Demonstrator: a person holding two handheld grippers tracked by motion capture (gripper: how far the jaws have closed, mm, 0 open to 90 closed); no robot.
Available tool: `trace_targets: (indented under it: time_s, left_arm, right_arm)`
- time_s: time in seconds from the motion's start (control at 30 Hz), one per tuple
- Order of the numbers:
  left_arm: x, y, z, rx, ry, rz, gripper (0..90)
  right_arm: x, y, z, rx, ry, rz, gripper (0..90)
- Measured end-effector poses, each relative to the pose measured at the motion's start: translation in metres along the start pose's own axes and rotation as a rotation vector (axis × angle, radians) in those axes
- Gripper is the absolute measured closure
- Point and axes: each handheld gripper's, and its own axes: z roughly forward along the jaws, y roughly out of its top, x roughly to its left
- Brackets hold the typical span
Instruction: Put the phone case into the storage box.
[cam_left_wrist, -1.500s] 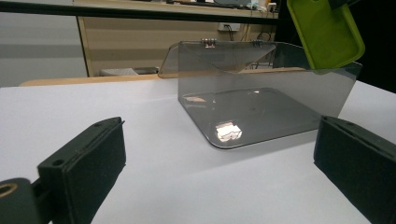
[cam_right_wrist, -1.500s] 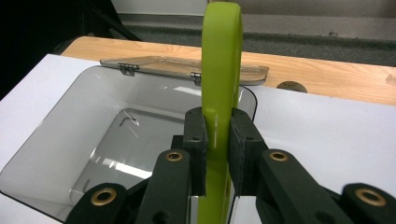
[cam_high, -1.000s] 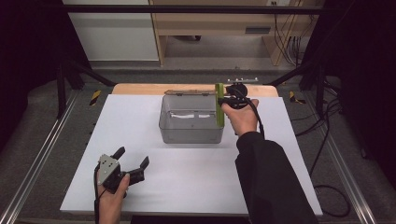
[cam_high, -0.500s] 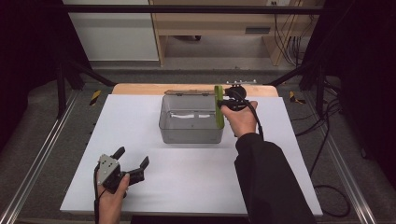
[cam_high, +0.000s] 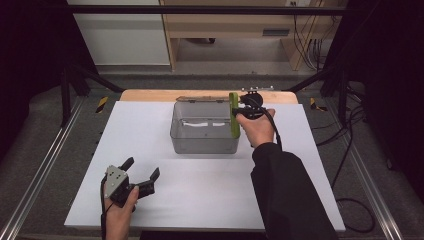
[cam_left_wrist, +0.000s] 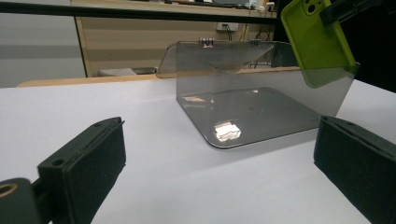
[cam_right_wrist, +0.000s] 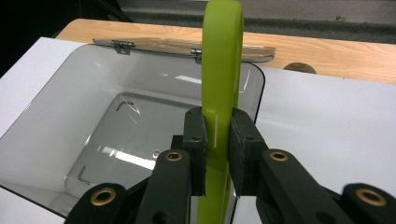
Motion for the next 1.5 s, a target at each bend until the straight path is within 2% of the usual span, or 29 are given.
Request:
trace_targets:
  time_s: [1.5]
  left_arm:
    - [-0.001,0.0,0.001,0.008,-0.008,0.004,2.0]
  right_arm:
    - [-0.002,-0.013,0.014,0.057,0.027,0.01,78.5]
